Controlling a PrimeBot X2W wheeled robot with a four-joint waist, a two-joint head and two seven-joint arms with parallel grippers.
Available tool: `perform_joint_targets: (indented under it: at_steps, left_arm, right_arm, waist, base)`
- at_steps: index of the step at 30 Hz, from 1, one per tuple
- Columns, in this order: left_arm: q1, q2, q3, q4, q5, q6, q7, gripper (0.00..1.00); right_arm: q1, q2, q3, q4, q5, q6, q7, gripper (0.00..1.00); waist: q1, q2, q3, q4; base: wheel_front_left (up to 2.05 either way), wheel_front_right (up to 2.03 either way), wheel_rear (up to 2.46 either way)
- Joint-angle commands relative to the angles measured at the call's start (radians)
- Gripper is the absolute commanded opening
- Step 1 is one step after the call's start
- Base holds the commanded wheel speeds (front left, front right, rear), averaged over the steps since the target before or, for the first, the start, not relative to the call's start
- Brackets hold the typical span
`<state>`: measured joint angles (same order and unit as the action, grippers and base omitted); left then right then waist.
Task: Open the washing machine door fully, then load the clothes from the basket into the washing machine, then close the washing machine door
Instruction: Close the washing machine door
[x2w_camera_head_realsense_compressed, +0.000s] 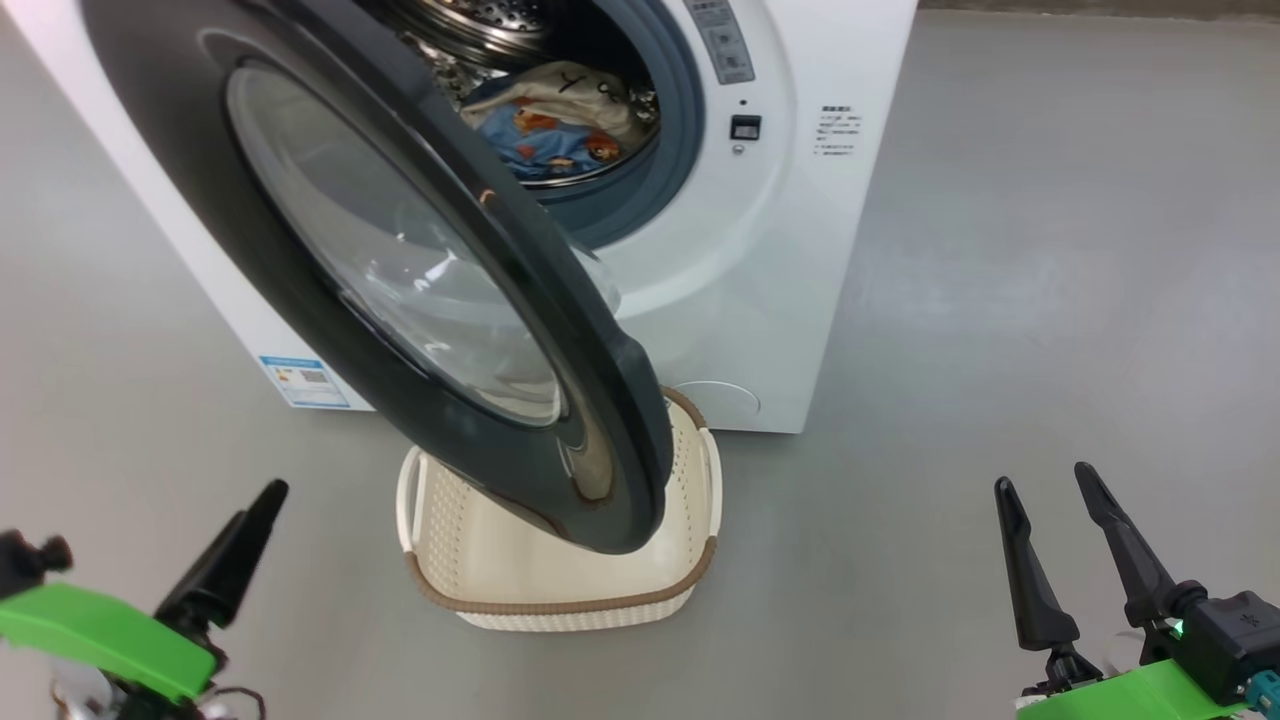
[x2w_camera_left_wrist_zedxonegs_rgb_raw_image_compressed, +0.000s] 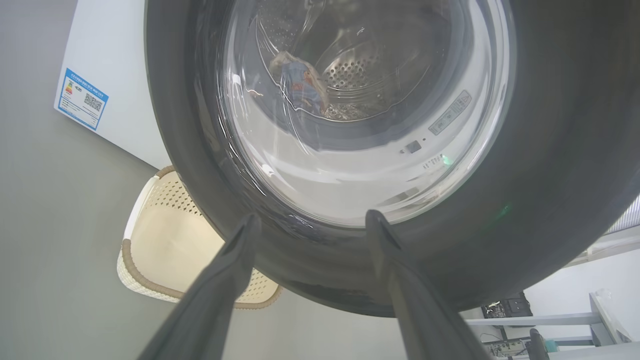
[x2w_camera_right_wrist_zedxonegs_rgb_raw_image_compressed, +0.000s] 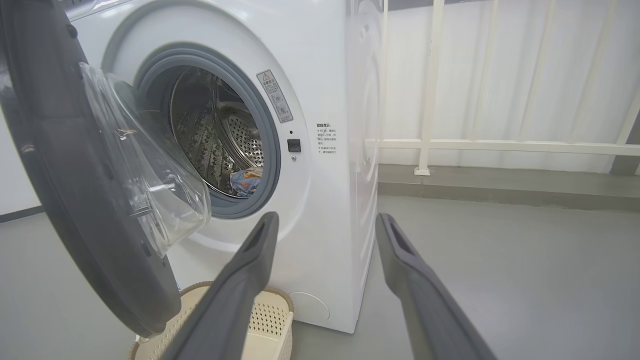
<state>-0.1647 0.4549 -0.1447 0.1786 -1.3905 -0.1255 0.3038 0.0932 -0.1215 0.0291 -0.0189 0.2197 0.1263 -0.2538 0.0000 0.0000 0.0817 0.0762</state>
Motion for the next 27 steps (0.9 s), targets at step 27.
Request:
perform_joint_targets:
  at_steps: [27]
  left_arm:
    - [0.066, -0.009, -0.123, 0.149, 0.439, -0.005, -0.565, 1.00]
  right_arm:
    - [-0.015, -0.030, 0.040, -0.011, 0.002, 0.004, -0.008, 1.00]
  waist:
    - [0.0000, 0.0000, -0.036, 0.082]
  base:
    - [0.00, 0.00, 0.00]
